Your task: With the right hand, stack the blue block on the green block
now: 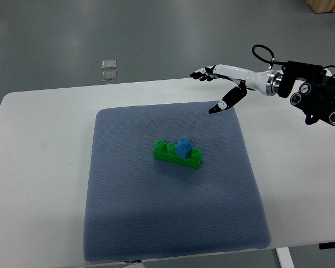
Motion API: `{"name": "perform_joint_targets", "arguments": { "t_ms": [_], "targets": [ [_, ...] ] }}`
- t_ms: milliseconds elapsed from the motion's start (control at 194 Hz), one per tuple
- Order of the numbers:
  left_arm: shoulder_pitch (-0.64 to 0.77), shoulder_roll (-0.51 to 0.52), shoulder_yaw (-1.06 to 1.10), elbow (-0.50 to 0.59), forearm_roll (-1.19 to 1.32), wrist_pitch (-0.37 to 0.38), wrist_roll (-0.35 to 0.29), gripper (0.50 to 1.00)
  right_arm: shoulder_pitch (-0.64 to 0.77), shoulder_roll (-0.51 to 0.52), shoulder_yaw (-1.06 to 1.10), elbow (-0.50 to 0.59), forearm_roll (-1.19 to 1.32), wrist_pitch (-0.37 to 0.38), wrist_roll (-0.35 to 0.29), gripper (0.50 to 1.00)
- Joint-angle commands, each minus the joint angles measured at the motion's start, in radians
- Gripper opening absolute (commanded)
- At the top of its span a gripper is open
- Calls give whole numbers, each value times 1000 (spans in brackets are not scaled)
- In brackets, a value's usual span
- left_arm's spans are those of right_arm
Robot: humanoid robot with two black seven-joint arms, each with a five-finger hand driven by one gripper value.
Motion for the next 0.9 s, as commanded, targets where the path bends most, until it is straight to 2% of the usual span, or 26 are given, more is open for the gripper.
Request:
{"name": "perform_joint_targets", "arguments": {
  "t_ms": [0,139,351,552,707,893],
  "targets": [
    [0,0,0,0,0,0,0,1000,-29,8,45,-45,113,-15,-30,895],
    [0,0,0,0,0,0,1,1000,-87,12,82,-94,278,-30,-42,895],
    [0,0,0,-1,0,0,0,1000,-134,17,93,-114,511,-133,-120,895],
    [0,0,0,0,0,0,1,1000,-154,32,94,-112,675,-208,-135,895],
    [0,0,0,0,0,0,0,1000,-157,45,114,-108,771,-221,-145,895],
    [0,0,0,0,0,0,0,1000,-210,78,277,-103,883,-216,-143,913]
  ]
}}
